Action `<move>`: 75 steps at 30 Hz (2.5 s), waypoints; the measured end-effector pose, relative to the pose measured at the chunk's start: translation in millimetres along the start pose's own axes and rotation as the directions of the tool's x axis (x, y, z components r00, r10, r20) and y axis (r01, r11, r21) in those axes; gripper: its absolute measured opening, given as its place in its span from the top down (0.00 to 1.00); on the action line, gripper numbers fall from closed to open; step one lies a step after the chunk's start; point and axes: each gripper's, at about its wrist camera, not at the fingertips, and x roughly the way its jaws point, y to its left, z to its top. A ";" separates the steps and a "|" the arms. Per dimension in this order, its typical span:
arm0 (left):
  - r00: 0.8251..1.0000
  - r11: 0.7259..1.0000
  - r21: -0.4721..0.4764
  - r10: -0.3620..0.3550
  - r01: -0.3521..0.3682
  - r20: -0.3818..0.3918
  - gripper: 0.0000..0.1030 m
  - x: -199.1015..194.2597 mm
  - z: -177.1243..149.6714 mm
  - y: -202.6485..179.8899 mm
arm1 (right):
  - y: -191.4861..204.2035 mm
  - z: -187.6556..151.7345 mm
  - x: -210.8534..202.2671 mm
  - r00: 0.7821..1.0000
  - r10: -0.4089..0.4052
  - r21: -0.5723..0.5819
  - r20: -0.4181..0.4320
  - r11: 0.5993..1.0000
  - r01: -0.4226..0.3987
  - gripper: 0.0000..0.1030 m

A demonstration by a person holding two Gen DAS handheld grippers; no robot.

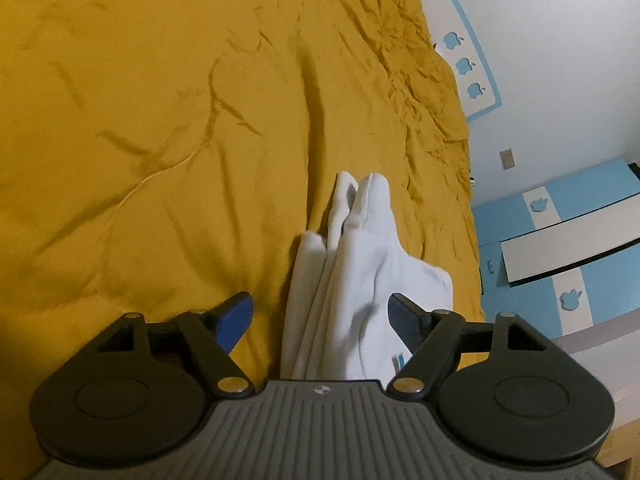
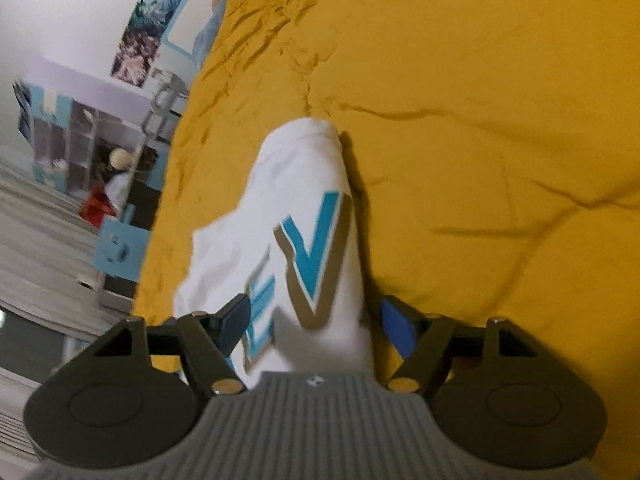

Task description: Fold small clothes

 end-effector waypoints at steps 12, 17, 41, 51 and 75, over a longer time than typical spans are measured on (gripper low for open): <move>1.000 0.999 -0.049 0.011 -0.010 0.007 0.63 38.9 11.2 -9.6 | -10.6 41.6 53.2 0.998 0.049 0.104 0.029 0.993 -0.051 0.71; 0.995 0.994 0.087 0.056 -0.063 0.077 0.76 20.2 -0.2 -37.6 | 3.9 40.6 46.6 0.998 0.041 0.044 0.045 0.998 -0.043 0.87; 0.841 0.897 0.435 -0.169 -0.085 0.513 0.79 -189.3 -187.8 -198.4 | 146.9 -77.7 -198.1 0.927 0.253 -0.449 0.279 0.887 -0.107 0.90; 0.902 0.888 0.460 -0.210 0.013 0.378 0.79 -219.7 -243.5 -223.0 | 150.1 -143.8 -333.7 0.921 0.232 -0.555 0.313 0.832 -0.020 0.90; 0.998 0.910 0.409 0.061 -0.068 0.031 0.79 -68.9 -181.8 -141.2 | 34.2 -76.0 -215.7 0.974 -0.094 -0.333 0.206 0.929 0.160 0.90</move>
